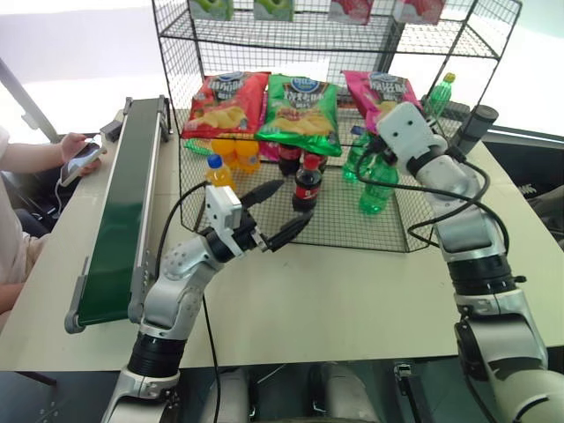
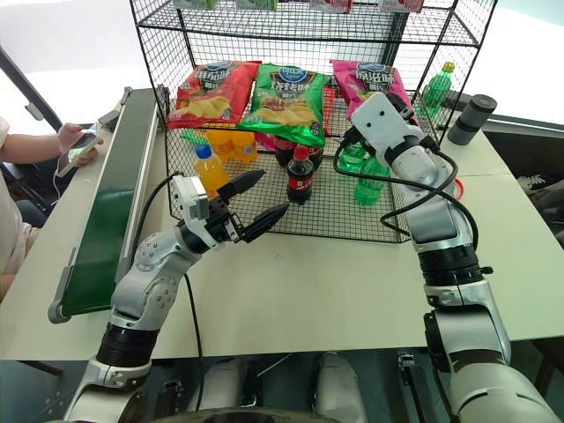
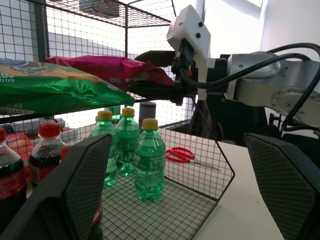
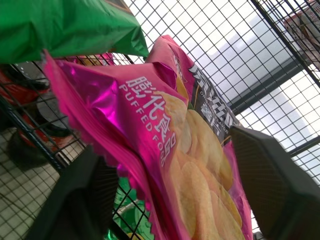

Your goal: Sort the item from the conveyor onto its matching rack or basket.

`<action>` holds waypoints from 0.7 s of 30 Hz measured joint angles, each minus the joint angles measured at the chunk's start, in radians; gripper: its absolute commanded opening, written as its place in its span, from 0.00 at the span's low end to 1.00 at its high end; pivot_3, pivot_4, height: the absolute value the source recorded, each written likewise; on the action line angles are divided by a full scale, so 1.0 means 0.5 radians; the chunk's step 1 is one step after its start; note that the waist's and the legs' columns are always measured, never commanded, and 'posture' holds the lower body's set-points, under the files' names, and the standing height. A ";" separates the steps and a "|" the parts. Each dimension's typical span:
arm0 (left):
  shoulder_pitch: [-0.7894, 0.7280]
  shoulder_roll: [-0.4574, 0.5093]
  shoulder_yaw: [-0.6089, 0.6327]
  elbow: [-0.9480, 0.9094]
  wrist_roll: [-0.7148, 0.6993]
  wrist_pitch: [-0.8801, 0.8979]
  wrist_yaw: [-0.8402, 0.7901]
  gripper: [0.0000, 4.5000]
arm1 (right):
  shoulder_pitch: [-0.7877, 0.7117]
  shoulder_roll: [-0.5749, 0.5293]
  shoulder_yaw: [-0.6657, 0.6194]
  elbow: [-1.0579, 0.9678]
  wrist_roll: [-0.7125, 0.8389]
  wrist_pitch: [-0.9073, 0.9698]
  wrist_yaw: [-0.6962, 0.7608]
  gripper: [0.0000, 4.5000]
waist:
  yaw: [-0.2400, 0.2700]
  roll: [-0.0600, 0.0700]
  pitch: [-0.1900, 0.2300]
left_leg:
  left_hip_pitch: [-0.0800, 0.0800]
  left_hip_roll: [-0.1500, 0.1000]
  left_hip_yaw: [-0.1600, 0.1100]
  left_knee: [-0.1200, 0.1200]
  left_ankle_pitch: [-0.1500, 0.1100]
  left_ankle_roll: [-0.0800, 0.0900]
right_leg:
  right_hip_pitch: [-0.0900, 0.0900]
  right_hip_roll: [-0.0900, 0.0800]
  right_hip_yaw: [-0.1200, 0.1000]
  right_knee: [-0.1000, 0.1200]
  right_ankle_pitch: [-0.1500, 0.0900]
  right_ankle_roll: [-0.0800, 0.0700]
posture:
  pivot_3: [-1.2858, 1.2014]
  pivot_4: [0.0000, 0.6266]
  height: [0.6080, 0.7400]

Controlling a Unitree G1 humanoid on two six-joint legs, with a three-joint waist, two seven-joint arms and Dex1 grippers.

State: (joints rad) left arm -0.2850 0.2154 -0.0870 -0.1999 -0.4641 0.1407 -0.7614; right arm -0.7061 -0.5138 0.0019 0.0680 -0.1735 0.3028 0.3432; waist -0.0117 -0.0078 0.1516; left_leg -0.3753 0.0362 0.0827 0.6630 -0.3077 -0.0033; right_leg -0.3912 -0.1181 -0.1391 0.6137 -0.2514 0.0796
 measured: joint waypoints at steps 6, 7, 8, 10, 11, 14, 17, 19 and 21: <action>0.001 -0.002 -0.011 0.021 0.034 -0.029 -0.012 1.00 | 0.102 0.061 -0.186 -0.232 0.384 0.009 0.179 0.98 | 0.000 0.000 0.000 | 0.000 0.000 0.000 0.000 -0.001 0.002 | 0.000 0.000 0.000 0.000 0.000 0.000 | 0.52 0.24 1.00; 0.001 -0.001 -0.015 0.024 0.036 -0.029 -0.013 1.00 | 0.136 0.067 -0.205 -0.276 0.446 0.010 0.212 0.98 | 0.000 0.000 0.000 | 0.000 0.000 0.000 0.000 -0.002 0.003 | 0.000 0.000 0.000 0.000 0.000 0.000 | 0.52 0.24 1.00; 0.000 -0.001 -0.017 0.028 0.040 -0.030 -0.013 1.00 | 0.181 0.071 -0.228 -0.330 0.516 0.012 0.244 0.98 | 0.000 0.000 0.000 | 0.000 0.000 0.000 0.000 -0.002 0.003 | 0.000 0.000 0.000 0.000 0.000 0.000 | 0.52 0.24 1.00; 0.002 0.018 -0.019 0.032 0.051 -0.033 -0.012 1.00 | 0.300 0.069 -0.282 -0.463 0.689 0.041 0.353 0.98 | 0.004 0.000 0.000 | 0.000 0.000 -0.001 0.000 -0.002 0.004 | 0.001 0.000 -0.001 -0.001 0.000 0.000 | 0.52 0.24 1.00; 0.003 0.035 -0.018 0.035 0.058 -0.033 -0.011 1.00 | 0.385 0.060 -0.311 -0.560 0.812 0.080 0.439 0.98 | 0.006 0.000 0.000 | 0.000 0.000 -0.001 0.000 -0.003 0.004 | 0.001 0.000 -0.001 -0.002 0.000 0.000 | 0.52 0.24 1.00; 0.023 0.119 0.000 0.042 0.098 -0.035 0.000 1.00 | 0.613 0.036 -0.371 -0.868 1.219 0.299 0.621 0.98 | 0.005 0.000 0.000 | 0.000 0.001 -0.001 -0.001 -0.004 0.006 | 0.001 0.000 -0.001 -0.002 0.000 0.000 | 0.52 0.24 1.00; 0.029 0.238 0.083 -0.013 0.103 0.010 0.040 1.00 | 0.803 -0.047 -0.512 -1.114 1.607 0.545 0.684 0.98 | 0.004 0.001 0.001 | 0.000 0.003 -0.002 -0.001 -0.004 0.007 | 0.001 -0.001 -0.001 -0.002 0.000 -0.001 | 0.52 0.24 1.00; 0.037 0.403 0.199 -0.089 0.091 0.099 0.059 1.00 | 0.984 -0.140 -0.663 -1.219 1.778 0.597 0.751 0.98 | 0.007 0.001 0.001 | 0.000 0.003 -0.002 -0.001 -0.005 0.007 | 0.001 -0.001 -0.001 -0.002 0.000 -0.001 | 0.52 0.24 1.00; 0.079 0.527 0.301 -0.133 0.071 0.160 0.052 1.00 | 1.148 -0.225 -0.747 -1.251 1.814 0.560 0.861 0.98 | 0.008 0.001 0.001 | 0.000 0.003 -0.001 -0.001 -0.005 0.008 | 0.001 -0.001 -0.001 -0.003 0.000 -0.001 | 0.52 0.24 1.00</action>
State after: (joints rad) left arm -0.2456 0.4787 0.0633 -0.2665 -0.4286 0.2205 -0.7353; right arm -0.1321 -0.6260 -0.3718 -0.5574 0.7336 0.5830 0.7737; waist -0.0075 -0.0071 0.1519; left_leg -0.3753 0.0376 0.0819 0.6625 -0.3103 0.0004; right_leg -0.3908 -0.1187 -0.1397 0.6120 -0.2515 0.0791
